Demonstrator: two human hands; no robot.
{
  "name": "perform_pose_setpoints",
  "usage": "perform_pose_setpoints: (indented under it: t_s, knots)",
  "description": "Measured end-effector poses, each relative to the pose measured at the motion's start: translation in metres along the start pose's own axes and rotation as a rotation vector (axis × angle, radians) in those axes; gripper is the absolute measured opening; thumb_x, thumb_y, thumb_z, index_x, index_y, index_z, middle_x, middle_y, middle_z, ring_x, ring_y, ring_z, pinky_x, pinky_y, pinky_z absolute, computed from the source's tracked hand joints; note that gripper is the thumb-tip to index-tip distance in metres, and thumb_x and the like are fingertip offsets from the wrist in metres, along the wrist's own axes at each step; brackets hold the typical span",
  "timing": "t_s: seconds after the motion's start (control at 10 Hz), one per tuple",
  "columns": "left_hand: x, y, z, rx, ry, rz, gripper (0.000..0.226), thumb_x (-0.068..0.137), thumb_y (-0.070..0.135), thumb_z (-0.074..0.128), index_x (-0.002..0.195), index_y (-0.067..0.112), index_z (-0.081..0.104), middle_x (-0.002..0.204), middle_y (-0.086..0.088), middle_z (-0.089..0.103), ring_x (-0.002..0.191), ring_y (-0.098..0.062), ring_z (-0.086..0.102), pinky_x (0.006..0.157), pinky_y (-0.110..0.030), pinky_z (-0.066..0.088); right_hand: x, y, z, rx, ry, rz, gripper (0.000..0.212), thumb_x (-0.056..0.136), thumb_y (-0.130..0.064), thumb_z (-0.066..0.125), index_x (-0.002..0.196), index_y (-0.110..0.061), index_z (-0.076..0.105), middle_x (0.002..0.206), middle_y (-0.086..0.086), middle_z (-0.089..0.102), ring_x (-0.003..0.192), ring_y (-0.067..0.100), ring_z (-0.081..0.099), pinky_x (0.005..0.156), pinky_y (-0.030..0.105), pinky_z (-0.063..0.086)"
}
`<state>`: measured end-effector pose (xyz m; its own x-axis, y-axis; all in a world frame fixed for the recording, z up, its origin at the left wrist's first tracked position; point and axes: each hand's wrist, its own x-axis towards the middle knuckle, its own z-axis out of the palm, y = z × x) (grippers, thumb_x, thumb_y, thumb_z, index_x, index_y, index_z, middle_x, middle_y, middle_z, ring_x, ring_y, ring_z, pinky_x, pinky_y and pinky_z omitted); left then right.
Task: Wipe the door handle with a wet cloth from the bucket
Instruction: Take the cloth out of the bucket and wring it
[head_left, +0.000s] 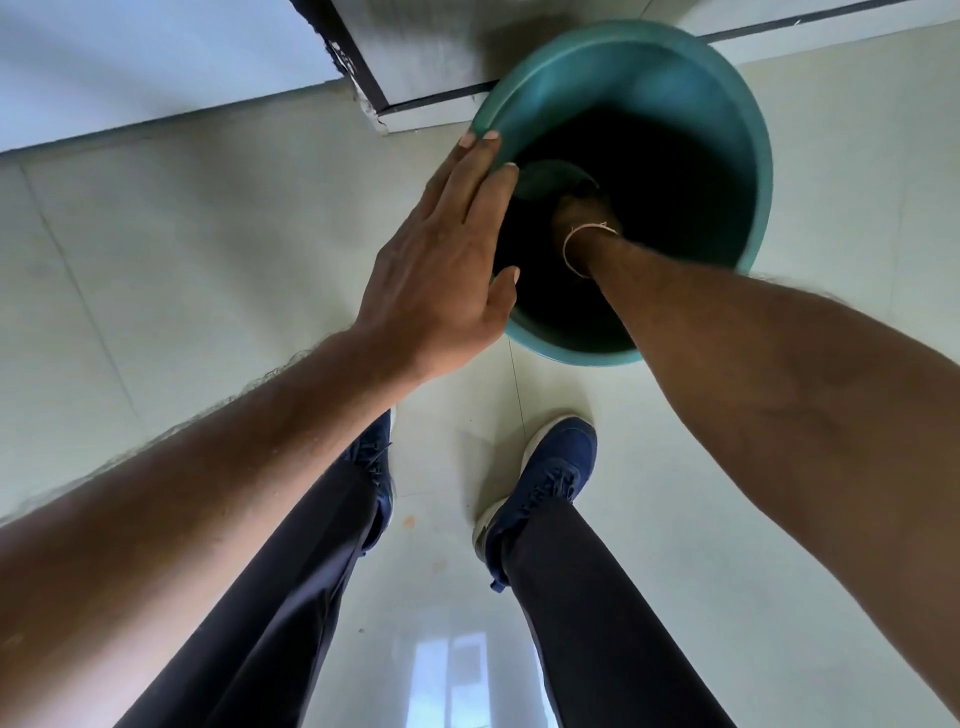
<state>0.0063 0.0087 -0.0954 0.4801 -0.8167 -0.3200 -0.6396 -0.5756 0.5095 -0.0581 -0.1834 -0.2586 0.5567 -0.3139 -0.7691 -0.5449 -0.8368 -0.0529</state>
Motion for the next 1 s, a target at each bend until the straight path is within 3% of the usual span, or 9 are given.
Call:
perform_pose_setpoints:
  t_s: [0.1, 0.3, 0.4, 0.5, 0.6, 0.7, 0.8, 0.9, 1.0]
  knots:
    - [-0.001, -0.002, 0.003, -0.006, 0.008, 0.014, 0.073, 0.098, 0.028, 0.066, 0.16, 0.005, 0.036, 0.177, -0.012, 0.02, 0.166, -0.026, 0.013, 0.116, -0.047, 0.052, 0.015, 0.002, 0.014, -0.116, 0.006, -0.037, 0.047, 0.108, -0.014, 0.046, 0.153, -0.001, 0.044, 0.164, 0.022, 0.037, 0.153, 0.042, 0.033, 0.127, 0.051, 0.024]
    - [-0.002, -0.003, 0.008, -0.02, -0.009, 0.02, 0.073, 0.098, 0.026, 0.067, 0.16, 0.004, 0.035, 0.177, -0.012, 0.017, 0.167, -0.026, 0.009, 0.12, -0.043, 0.046, -0.013, -0.011, 0.002, 0.146, 0.069, 0.053, 0.05, 0.115, -0.02, 0.029, 0.159, 0.002, 0.031, 0.166, 0.02, 0.033, 0.156, 0.033, 0.03, 0.129, 0.035, 0.02]
    - [0.001, 0.002, -0.003, 0.005, -0.077, 0.011, 0.071, 0.099, 0.026, 0.067, 0.159, 0.006, 0.036, 0.177, -0.014, 0.018, 0.167, -0.028, 0.008, 0.124, -0.045, 0.04, -0.057, -0.016, -0.03, 0.579, 0.043, 0.241, 0.05, 0.104, -0.029, 0.056, 0.146, -0.002, 0.055, 0.147, 0.022, 0.059, 0.139, 0.034, 0.054, 0.117, 0.034, 0.041]
    - [0.005, 0.019, -0.027, -0.071, -0.138, -0.035, 0.066, 0.099, 0.026, 0.068, 0.156, 0.007, 0.04, 0.169, -0.016, 0.032, 0.16, -0.032, 0.027, 0.126, -0.046, 0.038, -0.114, -0.019, -0.063, 0.849, 0.111, 0.321, 0.041, 0.084, -0.031, 0.074, 0.123, -0.019, 0.072, 0.115, 0.01, 0.075, 0.108, 0.029, 0.072, 0.09, 0.029, 0.058]
    - [0.004, 0.043, -0.061, -0.273, -0.091, -0.205, 0.053, 0.102, 0.032, 0.066, 0.148, 0.012, 0.049, 0.147, -0.01, 0.057, 0.134, -0.026, 0.056, 0.106, -0.033, 0.046, -0.181, -0.019, -0.101, 1.222, 0.139, 0.342, 0.023, 0.078, -0.015, 0.076, 0.1, -0.021, 0.073, 0.094, 0.011, 0.078, 0.089, 0.032, 0.077, 0.077, 0.044, 0.066]
    - [0.003, 0.074, -0.112, -0.699, -0.132, -0.472, 0.053, 0.094, 0.047, 0.073, 0.134, 0.016, 0.058, 0.117, 0.006, 0.07, 0.106, -0.009, 0.067, 0.089, -0.027, 0.05, -0.254, -0.011, -0.14, 1.627, 0.15, 0.317, 0.029, 0.072, -0.005, 0.072, 0.1, -0.011, 0.074, 0.102, 0.021, 0.078, 0.096, 0.04, 0.076, 0.087, 0.06, 0.062]
    - [-0.004, 0.104, -0.17, -1.066, -0.283, -0.515, 0.051, 0.084, 0.046, 0.076, 0.124, 0.015, 0.069, 0.12, -0.004, 0.078, 0.112, -0.018, 0.074, 0.092, -0.032, 0.057, -0.315, -0.009, -0.174, 1.945, 0.093, 0.175, 0.056, 0.072, -0.005, 0.066, 0.127, 0.005, 0.062, 0.128, 0.032, 0.067, 0.122, 0.052, 0.063, 0.106, 0.065, 0.052]
    - [-0.027, 0.133, -0.223, -1.15, -0.306, -0.401, 0.036, 0.095, 0.027, 0.078, 0.129, 0.013, 0.073, 0.123, -0.008, 0.079, 0.118, -0.025, 0.075, 0.099, -0.045, 0.062, -0.373, -0.017, -0.209, 2.031, 0.097, 0.073, 0.052, 0.087, -0.007, 0.065, 0.138, 0.001, 0.057, 0.135, 0.031, 0.064, 0.126, 0.049, 0.062, 0.108, 0.059, 0.053]
    - [-0.054, 0.16, -0.27, -1.193, -0.179, -0.392, 0.039, 0.086, 0.022, 0.085, 0.122, 0.01, 0.075, 0.116, -0.008, 0.081, 0.111, -0.028, 0.077, 0.087, -0.042, 0.064, -0.424, -0.03, -0.248, 1.94, 0.172, 0.08, 0.037, 0.096, -0.015, 0.069, 0.133, -0.008, 0.065, 0.124, 0.02, 0.074, 0.115, 0.04, 0.071, 0.101, 0.051, 0.06]
